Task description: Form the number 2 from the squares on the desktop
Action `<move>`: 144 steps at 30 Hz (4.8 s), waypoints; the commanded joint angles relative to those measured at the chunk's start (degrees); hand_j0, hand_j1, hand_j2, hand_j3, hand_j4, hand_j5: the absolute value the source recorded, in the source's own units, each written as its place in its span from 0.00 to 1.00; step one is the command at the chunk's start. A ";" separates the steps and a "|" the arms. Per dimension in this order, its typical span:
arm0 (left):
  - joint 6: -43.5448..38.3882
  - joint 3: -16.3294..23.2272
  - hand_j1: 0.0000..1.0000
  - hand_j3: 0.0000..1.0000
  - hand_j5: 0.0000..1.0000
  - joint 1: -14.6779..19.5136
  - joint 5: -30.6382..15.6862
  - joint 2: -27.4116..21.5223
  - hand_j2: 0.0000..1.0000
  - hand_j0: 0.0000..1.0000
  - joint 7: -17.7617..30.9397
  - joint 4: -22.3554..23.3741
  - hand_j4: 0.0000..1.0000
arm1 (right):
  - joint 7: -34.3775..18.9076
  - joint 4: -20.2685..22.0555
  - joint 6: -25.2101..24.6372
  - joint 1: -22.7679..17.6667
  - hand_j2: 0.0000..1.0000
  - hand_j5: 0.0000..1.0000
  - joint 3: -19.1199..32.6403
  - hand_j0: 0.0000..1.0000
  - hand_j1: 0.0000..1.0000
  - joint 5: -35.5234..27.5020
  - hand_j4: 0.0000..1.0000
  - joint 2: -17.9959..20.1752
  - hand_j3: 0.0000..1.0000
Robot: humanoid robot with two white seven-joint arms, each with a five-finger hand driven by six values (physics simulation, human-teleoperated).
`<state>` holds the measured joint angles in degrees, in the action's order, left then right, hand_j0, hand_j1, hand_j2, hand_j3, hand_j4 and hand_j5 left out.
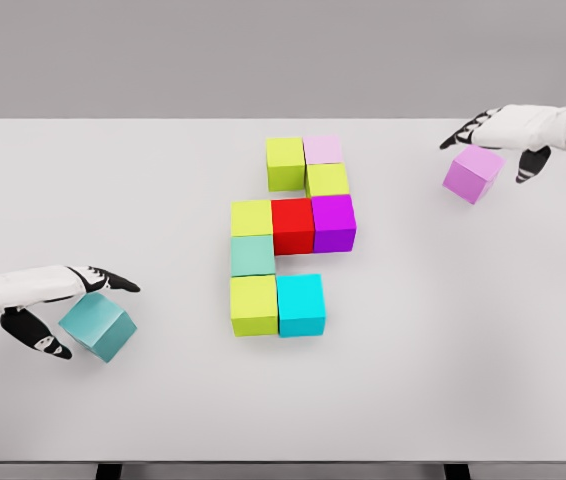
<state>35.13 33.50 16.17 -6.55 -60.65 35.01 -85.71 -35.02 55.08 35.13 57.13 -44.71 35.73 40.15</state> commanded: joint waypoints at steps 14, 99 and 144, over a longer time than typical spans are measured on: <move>-0.13 0.16 0.88 0.88 0.88 0.09 -0.31 0.18 0.88 0.88 -0.01 -0.60 0.88 | 0.02 -8.05 -0.13 2.64 1.00 1.00 -0.03 1.00 1.00 8.22 1.00 -5.35 1.00; -14.83 -3.35 0.24 0.24 0.24 34.72 9.53 44.65 0.24 0.24 -0.01 49.32 0.24 | 0.02 36.06 -0.13 -2.63 0.63 0.63 -8.38 0.63 0.63 -2.33 0.63 9.51 0.63; -15.09 -3.97 0.25 0.25 0.25 41.22 13.31 51.60 0.25 0.25 -0.01 61.36 0.25 | 0.02 41.95 -0.13 -15.29 1.00 1.00 -6.18 1.00 1.00 -11.20 1.00 24.98 1.00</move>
<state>20.14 29.77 57.39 7.26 -9.07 35.09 -24.30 -35.01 96.12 35.07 41.84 -50.83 24.56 65.24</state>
